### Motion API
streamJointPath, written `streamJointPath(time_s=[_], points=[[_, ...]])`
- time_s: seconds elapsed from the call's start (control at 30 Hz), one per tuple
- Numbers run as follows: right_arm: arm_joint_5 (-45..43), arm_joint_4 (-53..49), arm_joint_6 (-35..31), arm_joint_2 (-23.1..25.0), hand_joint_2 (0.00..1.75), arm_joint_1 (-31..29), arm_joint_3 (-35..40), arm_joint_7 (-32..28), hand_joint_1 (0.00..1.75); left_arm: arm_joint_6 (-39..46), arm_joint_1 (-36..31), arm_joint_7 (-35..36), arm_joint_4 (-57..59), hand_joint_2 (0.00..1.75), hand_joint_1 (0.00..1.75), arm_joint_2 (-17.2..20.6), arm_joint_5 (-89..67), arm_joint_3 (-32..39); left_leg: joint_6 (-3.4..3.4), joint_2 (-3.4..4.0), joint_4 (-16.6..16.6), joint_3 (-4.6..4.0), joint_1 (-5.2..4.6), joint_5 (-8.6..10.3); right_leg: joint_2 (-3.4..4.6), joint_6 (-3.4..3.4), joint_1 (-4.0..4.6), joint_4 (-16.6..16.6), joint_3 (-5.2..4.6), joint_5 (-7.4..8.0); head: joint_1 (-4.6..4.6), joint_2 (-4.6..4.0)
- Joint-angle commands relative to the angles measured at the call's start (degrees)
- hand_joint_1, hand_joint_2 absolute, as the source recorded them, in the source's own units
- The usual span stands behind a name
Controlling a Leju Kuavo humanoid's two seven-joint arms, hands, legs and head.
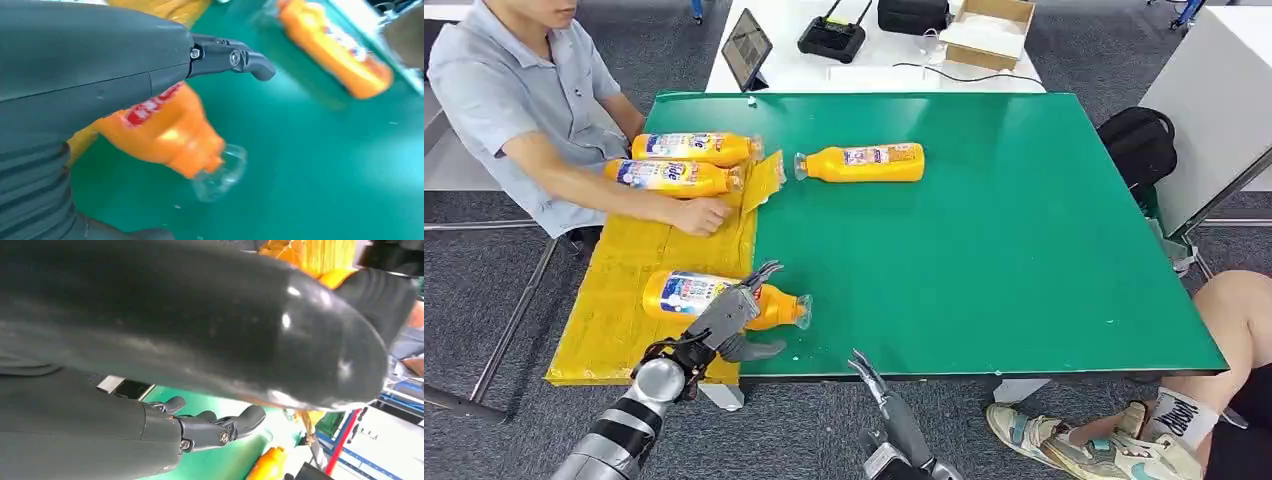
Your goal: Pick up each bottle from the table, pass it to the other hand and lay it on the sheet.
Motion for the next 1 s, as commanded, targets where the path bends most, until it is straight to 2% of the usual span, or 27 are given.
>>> streamJointPath(time_s=[0.03,0.13,0.3,0.37,0.43,0.5,0.57,0.73,0.8,0.83,0.9,0.93,1.0], points=[[0.35,4.06,0.05,0.52,0.00,-2.04,-1.86,-0.68,0.00,4.04,2.02,-2.35,-9.37,1.75,0.00,3.12,0.52,-4.54,0.06,0.16,-0.01,0.14,0.06,-0.11,0.07,-0.21,0.10,-0.07,0.13,-0.04,0.00,0.00],[0.78,2.63,-0.09,0.48,0.00,-1.32,-2.10,-0.82,0.00,8.83,5.59,-3.98,-17.04,1.75,0.00,0.58,2.81,-0.75,0.05,0.21,0.00,0.11,0.06,-0.14,0.11,-0.20,0.10,-0.05,0.08,-0.06,0.00,0.00],[0.87,2.36,-0.10,0.45,0.00,-1.21,-2.07,-0.81,0.00,8.59,5.75,-3.06,-18.16,1.75,0.00,0.37,2.90,-0.90,0.04,0.09,0.01,-0.11,0.04,-0.11,-0.01,-0.16,0.07,-0.04,-0.13,-0.06,0.02,0.00],[1.13,1.70,-0.97,0.73,0.00,-0.79,-2.48,-0.78,0.00,11.72,8.16,-5.85,-20.90,1.75,0.00,-4.99,12.77,4.85,0.05,0.13,0.01,-0.06,0.05,-0.13,0.02,-0.21,0.09,-0.04,-0.09,-0.08,0.00,0.00],[1.69,-0.07,-2.78,1.21,0.00,-0.28,-2.98,-0.45,0.00,18.58,10.63,-8.83,-27.26,1.75,0.00,-6.04,11.44,3.52,0.07,0.14,0.07,-0.08,0.07,-0.19,0.01,-0.21,0.12,-0.03,-0.08,-0.10,0.02,0.00],[2.99,-1.27,-4.80,1.23,0.00,-0.02,-3.26,-0.57,0.00,18.63,13.02,-8.97,-32.09,1.75,0.00,-6.62,16.47,2.04,0.07,0.16,0.12,-0.14,0.06,-0.20,0.02,-0.21,0.11,0.03,-0.17,-0.12,0.00,0.00],[6.05,-3.18,-9.76,0.64,0.00,0.22,-3.29,-3.64,0.00,21.76,15.17,-11.50,-35.51,1.75,0.00,-7.44,19.12,0.60,0.05,0.13,0.04,-0.22,0.01,-0.13,0.02,-0.13,0.04,-0.01,-0.26,-0.07,-0.02,0.00],[6.06,-4.58,-10.06,0.17,0.00,0.61,-3.42,-3.41,0.00,22.78,15.38,-11.66,-35.56,1.75,0.00,-7.02,19.46,-0.47,0.04,0.08,0.02,-0.24,0.00,-0.10,-0.02,-0.12,0.03,-0.02,-0.27,-0.06,0.00,0.00],[9.27,-9.41,-18.80,-1.62,0.00,1.42,-2.12,-4.55,0.00,22.66,16.61,-12.62,-36.11,1.75,0.00,-7.79,24.74,-0.71,0.05,0.06,0.01,-0.16,0.01,-0.12,-0.06,-0.17,0.05,-0.04,-0.19,-0.09,0.00,0.00],[8.76,-11.98,-22.32,-2.32,1.75,1.57,-2.45,-4.55,0.00,23.42,17.62,-13.07,-36.73,1.75,0.00,-7.83,25.36,-1.34,0.05,0.07,0.02,-0.24,-0.01,-0.10,-0.03,-0.13,0.02,-0.01,-0.29,-0.06,0.00,0.00],[10.09,-17.84,-24.33,-1.81,1.75,2.45,-8.08,-4.53,0.00,25.39,19.89,-13.57,-37.70,1.75,0.00,-7.45,25.87,-2.07,0.07,0.13,0.05,-0.22,-0.02,-0.14,0.01,-0.15,0.02,0.01,-0.28,-0.08,0.00,0.00],[14.67,-19.84,-24.69,-1.71,1.75,2.74,-11.55,-2.91,0.00,26.77,20.76,-14.39,-37.87,1.75,0.00,-7.18,25.57,-1.92,0.07,0.11,0.04,-0.26,-0.06,-0.12,0.00,-0.12,-0.03,0.02,-0.32,-0.08,0.00,0.00],[17.32,-20.93,-24.59,-1.58,1.75,2.55,-16.46,-2.01,0.00,31.53,21.27,-17.27,-37.56,1.75,0.00,-6.94,20.89,-1.15,0.09,0.13,0.01,-0.19,-0.06,-0.14,0.01,-0.13,-0.02,-0.02,-0.24,-0.08,0.00,0.00]])
